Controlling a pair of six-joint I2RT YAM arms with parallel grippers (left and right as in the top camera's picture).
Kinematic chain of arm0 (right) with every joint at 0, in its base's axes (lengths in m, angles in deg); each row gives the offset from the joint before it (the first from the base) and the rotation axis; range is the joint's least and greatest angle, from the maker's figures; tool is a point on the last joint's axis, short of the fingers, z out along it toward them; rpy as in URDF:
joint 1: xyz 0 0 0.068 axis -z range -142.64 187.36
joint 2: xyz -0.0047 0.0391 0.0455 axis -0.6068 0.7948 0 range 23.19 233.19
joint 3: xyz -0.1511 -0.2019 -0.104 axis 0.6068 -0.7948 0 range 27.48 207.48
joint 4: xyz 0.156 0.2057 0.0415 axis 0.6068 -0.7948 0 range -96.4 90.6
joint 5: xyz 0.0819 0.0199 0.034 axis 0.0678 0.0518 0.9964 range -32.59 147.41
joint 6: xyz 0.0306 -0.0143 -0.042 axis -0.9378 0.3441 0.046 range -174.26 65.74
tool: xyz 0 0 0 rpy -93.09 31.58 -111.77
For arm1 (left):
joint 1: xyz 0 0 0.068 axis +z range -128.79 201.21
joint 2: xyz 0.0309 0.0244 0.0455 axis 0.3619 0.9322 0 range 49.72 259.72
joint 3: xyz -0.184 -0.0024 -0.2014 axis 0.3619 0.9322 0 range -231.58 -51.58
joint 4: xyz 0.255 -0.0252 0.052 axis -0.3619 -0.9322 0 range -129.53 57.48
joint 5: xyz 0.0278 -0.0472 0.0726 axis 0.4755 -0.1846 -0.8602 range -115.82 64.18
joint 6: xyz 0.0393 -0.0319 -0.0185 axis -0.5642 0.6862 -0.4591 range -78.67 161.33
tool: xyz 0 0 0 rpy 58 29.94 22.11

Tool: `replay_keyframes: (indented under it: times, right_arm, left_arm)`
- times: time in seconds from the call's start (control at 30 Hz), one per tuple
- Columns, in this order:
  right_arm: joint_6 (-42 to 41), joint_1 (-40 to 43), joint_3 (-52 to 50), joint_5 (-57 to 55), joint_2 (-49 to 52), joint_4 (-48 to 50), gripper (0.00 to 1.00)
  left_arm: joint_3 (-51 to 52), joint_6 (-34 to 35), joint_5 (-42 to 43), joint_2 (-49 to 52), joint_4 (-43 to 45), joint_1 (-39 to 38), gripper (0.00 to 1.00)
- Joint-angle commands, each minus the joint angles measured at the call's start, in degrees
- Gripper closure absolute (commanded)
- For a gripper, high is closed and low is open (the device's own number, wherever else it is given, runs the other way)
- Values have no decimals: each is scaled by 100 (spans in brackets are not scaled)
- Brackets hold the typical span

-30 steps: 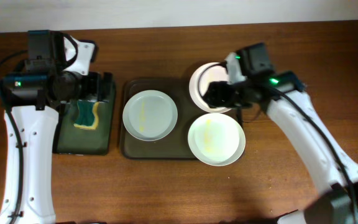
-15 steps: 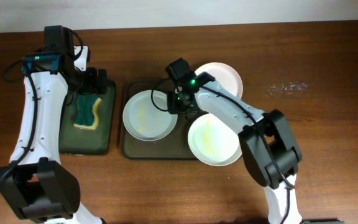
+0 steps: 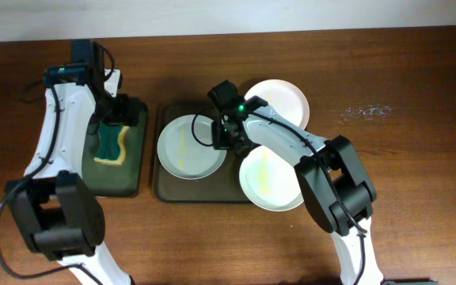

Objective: Clean dirty plates on tray and stack at the side
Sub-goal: 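Reach left gripper to the sponge and right gripper to the left plate rim, then grasp the green-yellow sponge with the left gripper and lift it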

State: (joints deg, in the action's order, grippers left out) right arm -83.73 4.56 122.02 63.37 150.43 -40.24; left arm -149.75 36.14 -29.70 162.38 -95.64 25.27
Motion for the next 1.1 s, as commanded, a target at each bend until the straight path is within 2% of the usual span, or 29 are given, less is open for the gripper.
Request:
replay_keyframes:
  times: [0.0, 0.13, 0.2, 0.27, 0.4, 0.53, 0.6, 0.7, 0.87, 0.93, 1.07]
  right_arm:
    - [50, -90, -199, -369, 166, -46, 96]
    - [48, -90, -203, -369, 166, -46, 96]
    - [48, -90, -203, -367, 166, -46, 96]
    - [48, -90, -203, -369, 166, -46, 96]
    - [48, -90, -203, -369, 166, -72, 96]
    - [50, -90, -203, -369, 166, -70, 96]
    - [48, -90, -203, -369, 166, -70, 96]
    - [48, -90, -203, -367, 166, -70, 95]
    - [48, -94, -203, -367, 166, -70, 95]
    - [48, -94, -203, -367, 166, -68, 95]
    - [48, -94, -203, -365, 166, -70, 95]
  left_arm:
    - [-76, -378, -391, 520, 9, 146, 0]
    - [-76, -516, -330, 1231, 136, 518, 10]
    - [-76, -610, -131, 1335, 166, 527, 16]
    - [-59, -625, 299, 1399, 184, 522, 16]
    - [22, -601, 372, 1399, 166, 522, 30]
    - [26, -293, 372, 1399, 181, 522, 48]
    - [28, -22, 369, 1399, 210, 522, 66]
    - [85, -22, 372, 1399, 433, 522, 84]
    - [745, -22, 369, 1399, 1158, 522, 85]
    - [754, -24, 369, 1399, 1167, 522, 100]
    - [175, -24, 448, 1340, 581, 522, 100]
